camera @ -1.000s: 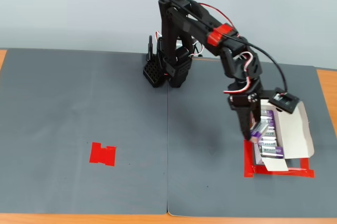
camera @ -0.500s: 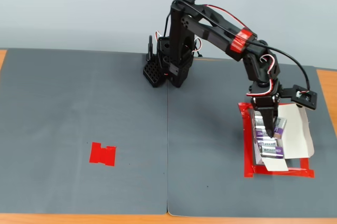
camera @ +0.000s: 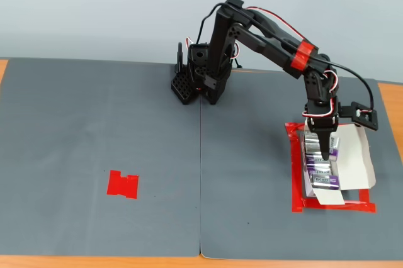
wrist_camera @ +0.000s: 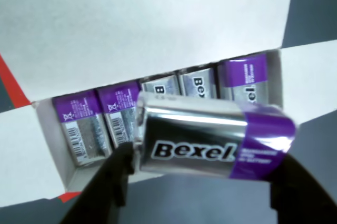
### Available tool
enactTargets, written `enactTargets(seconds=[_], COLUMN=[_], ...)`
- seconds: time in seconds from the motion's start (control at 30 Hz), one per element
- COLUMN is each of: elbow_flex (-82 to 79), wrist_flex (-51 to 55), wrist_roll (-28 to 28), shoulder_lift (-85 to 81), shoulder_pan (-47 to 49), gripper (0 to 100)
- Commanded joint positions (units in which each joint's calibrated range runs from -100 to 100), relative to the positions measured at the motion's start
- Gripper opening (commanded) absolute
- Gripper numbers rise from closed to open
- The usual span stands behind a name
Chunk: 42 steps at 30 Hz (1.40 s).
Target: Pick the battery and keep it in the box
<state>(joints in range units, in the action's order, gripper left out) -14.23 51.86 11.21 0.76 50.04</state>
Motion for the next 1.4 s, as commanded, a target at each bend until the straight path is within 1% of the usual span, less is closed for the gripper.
enactTargets(seconds=[0.0,0.6,0.67,0.77,0.87,1.27,1.37], elbow_flex=[3.70,3.15,3.15,3.15,3.24,3.15,3.70], wrist_flex=[-0.13,-0.56,-0.56,-0.39,-0.65,-0.56,0.13], wrist_roll=[-0.09,-0.03,-0.03,-0.03,-0.03,-0.03,-0.03], shoulder_lift=[0.21,1.48,1.48,1.48,1.31,0.55,0.38], shoulder_pan=[0.13,0.88,0.80,0.80,0.80,0.35,0.28], gripper=[14,15,17,26,31,30,23])
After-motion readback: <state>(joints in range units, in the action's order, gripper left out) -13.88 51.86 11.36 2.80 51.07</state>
